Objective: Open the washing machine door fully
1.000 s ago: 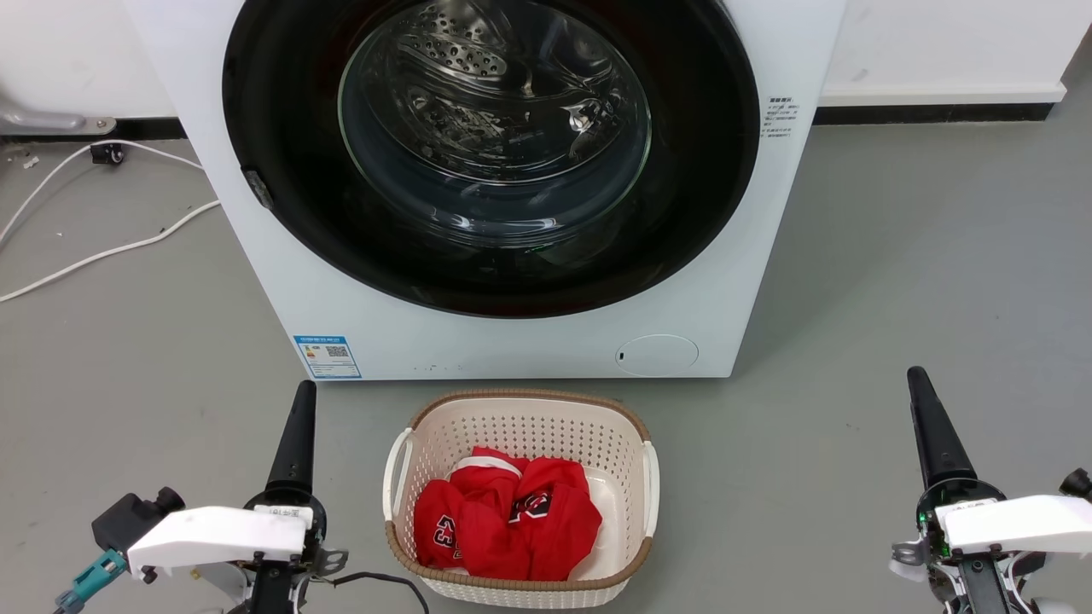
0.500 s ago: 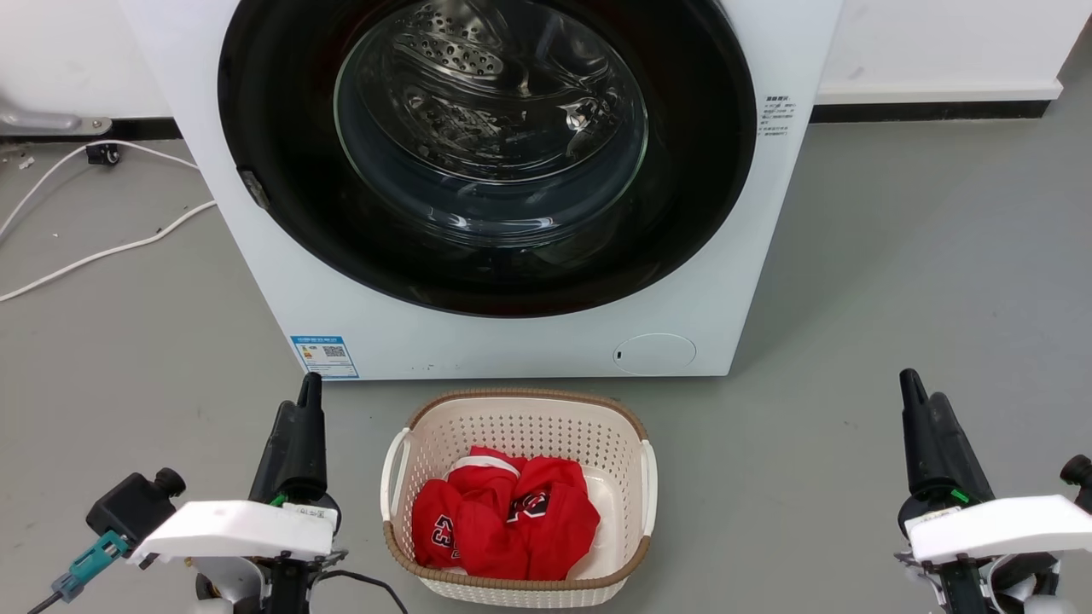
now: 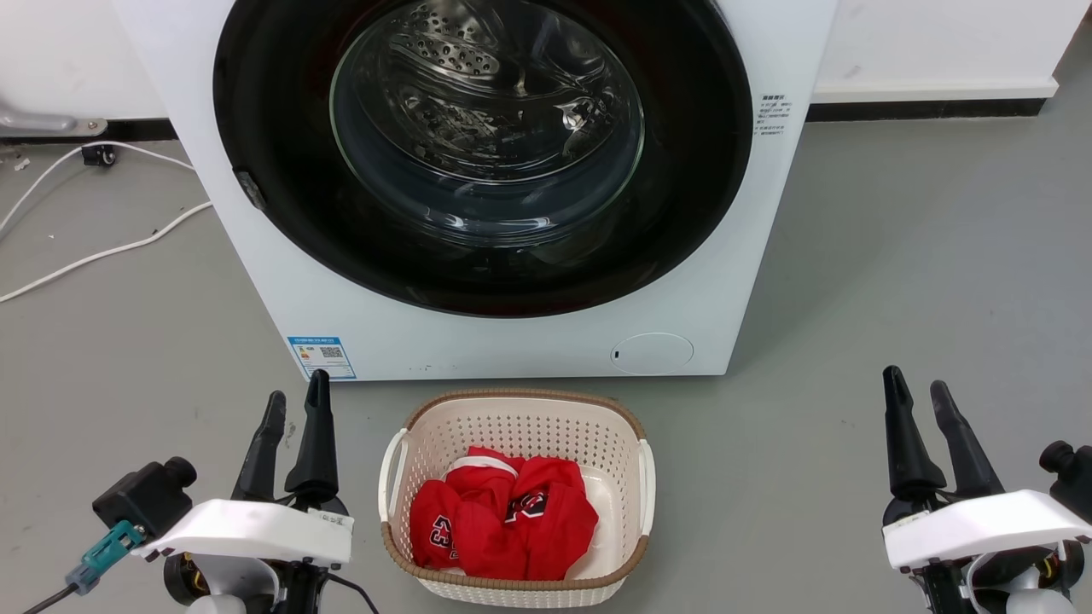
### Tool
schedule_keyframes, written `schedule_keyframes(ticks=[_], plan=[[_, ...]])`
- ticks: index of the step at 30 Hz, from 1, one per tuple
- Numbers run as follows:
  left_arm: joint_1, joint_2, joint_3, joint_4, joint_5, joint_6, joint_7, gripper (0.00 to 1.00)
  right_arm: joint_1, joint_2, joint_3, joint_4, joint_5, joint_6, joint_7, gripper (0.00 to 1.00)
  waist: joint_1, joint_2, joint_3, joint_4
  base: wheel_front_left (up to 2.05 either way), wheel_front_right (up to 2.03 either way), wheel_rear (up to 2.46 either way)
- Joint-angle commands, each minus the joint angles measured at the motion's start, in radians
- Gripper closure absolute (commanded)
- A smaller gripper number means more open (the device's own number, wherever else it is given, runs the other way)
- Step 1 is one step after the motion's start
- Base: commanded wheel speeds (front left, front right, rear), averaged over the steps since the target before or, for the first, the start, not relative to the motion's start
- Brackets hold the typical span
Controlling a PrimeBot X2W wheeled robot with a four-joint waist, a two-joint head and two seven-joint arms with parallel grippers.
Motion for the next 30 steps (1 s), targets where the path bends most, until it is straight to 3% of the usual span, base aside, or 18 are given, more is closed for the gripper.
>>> schedule_keyframes(ticks=[1, 30], plan=[[-0.004, 0.008, -0.004, -0.015, 0.031, -0.003, -0.009, 0.00, 0.004, -0.001, 0.002, -0.017, -0.032, 0.000, -0.009, 0.00, 0.0000, 0.0000, 0.000, 0.000, 0.00, 0.00, 0.00], [0.013, 0.011, -0.004, -0.023, 0.391, -0.004, -0.081, 0.00, 0.022, 0.000, 0.013, -0.034, -0.359, 0.000, -0.040, 0.00, 0.0000, 0.0000, 0.001, 0.002, 0.00, 0.00, 0.00]])
